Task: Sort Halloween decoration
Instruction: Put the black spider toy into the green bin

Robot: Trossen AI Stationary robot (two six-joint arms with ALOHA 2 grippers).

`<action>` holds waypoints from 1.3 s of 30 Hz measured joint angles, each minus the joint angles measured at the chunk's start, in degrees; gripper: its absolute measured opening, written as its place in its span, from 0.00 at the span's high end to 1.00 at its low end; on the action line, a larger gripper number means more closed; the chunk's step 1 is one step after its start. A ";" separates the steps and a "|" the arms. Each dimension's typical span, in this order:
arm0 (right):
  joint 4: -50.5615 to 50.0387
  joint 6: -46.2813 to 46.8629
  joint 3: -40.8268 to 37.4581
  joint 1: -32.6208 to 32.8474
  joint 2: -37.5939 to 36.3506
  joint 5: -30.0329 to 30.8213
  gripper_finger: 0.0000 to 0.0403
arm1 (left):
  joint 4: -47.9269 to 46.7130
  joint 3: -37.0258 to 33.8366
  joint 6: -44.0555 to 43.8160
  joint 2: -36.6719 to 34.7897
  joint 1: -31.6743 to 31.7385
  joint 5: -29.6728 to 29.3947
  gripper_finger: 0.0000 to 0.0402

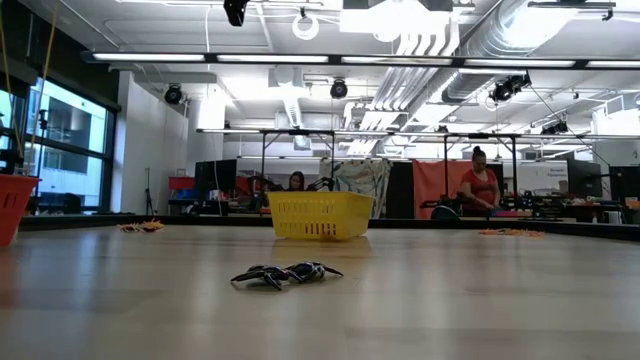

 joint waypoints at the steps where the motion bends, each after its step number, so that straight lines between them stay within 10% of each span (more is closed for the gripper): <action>1: 0.56 2.71 -1.27 0.88 0.01 0.02 0.98 | 0.00 0.00 0.00 0.00 0.02 0.00 0.55; 12: 1.20 4.29 -8.52 0.68 0.07 1.64 0.98 | -0.72 0.00 -0.02 0.00 0.04 0.00 0.55; 39: -5.34 -40.66 -0.12 0.73 15.15 3.40 1.00 | -0.59 0.00 0.00 0.00 0.04 -1.54 0.55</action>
